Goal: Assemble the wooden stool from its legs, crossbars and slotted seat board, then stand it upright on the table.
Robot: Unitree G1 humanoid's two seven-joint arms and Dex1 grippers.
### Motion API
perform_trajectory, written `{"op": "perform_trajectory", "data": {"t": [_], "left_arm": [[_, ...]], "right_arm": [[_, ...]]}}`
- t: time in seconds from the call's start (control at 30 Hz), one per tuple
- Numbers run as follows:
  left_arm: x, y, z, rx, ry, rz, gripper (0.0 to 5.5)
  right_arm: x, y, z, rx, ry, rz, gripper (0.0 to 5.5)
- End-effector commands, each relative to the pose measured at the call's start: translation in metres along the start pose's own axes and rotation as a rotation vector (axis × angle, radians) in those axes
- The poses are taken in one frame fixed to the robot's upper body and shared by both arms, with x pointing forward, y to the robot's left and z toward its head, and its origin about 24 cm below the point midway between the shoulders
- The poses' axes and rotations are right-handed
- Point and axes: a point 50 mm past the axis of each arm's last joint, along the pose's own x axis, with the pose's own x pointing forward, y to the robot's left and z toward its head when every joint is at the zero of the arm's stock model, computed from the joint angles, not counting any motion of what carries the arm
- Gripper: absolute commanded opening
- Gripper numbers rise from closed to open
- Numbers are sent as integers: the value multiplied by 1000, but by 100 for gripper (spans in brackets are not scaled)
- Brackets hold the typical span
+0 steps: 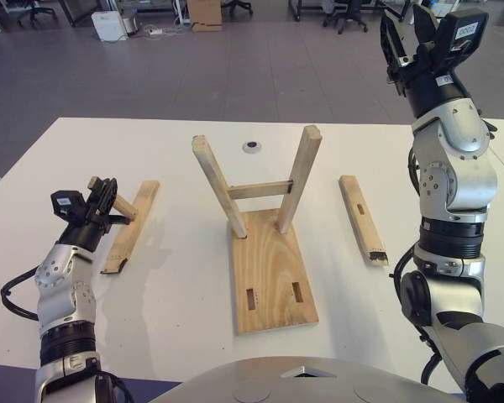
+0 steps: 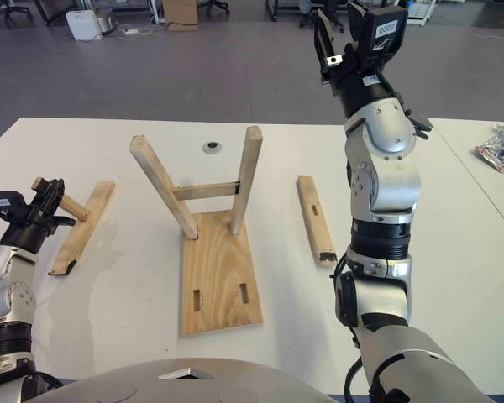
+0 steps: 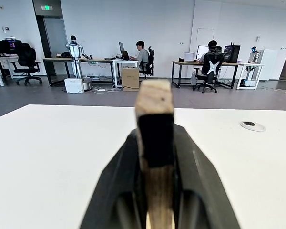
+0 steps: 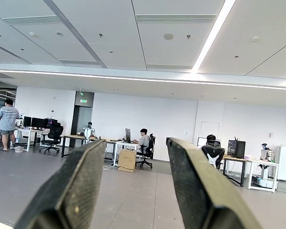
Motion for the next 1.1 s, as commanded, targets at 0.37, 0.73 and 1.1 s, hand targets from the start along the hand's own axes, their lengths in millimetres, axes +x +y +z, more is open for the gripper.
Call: {"op": "perform_trajectory", "data": {"t": [0.37,0.73,1.1], "left_arm": [[-12,-2,-49,3,324,-34,40],[-23,-10,-60,-22,289,46,79],[-21,-2,-22,107,293,-54,254]], "right_arm": [[1,4,3,5,-14,15,233],[2,7,4,10,-17,28,233],[-5,11,-1,22,2,20,233]]}}
